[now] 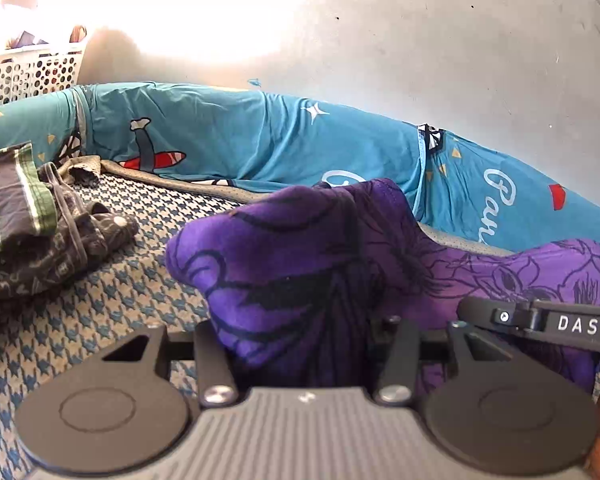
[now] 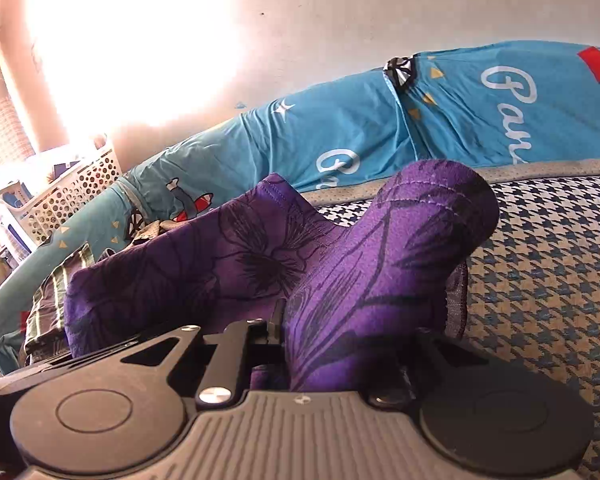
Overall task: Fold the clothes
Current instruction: 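Lift the folded purple top with both grippers toward the clothes stack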
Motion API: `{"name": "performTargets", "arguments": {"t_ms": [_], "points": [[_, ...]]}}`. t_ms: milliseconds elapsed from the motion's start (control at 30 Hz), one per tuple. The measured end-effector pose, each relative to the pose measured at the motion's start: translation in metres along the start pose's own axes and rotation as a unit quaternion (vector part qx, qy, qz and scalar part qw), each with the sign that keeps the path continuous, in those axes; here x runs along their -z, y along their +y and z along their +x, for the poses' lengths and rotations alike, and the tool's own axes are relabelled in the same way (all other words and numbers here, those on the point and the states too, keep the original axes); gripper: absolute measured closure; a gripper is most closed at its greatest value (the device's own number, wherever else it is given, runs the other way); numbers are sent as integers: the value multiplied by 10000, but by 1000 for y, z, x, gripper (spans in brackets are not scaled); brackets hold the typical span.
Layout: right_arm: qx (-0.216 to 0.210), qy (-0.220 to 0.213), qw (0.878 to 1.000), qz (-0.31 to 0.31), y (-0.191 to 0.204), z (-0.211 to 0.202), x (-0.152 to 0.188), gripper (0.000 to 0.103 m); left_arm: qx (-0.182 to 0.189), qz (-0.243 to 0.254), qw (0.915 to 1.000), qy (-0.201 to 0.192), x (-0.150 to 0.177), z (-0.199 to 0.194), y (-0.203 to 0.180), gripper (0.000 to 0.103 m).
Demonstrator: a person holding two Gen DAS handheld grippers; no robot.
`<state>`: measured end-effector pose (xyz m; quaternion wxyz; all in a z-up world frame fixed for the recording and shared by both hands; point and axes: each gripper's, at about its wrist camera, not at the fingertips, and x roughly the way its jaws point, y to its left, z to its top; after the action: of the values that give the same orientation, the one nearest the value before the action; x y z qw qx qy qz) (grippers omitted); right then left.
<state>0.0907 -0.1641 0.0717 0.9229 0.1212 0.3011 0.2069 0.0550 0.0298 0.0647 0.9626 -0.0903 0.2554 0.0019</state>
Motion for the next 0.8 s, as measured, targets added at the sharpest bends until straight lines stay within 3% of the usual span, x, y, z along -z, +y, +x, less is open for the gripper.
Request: {"name": "performTargets", "arguments": {"t_ms": [400, 800], "points": [[-315, -45, 9989, -339, 62, 8, 12, 85, -446, 21, 9985, -304, -5, -29, 53, 60], [-1026, -166, 9935, -456, 151, 45, 0, 85, -1312, -133, 9883, -769, -49, -64, 132, 60]]}}
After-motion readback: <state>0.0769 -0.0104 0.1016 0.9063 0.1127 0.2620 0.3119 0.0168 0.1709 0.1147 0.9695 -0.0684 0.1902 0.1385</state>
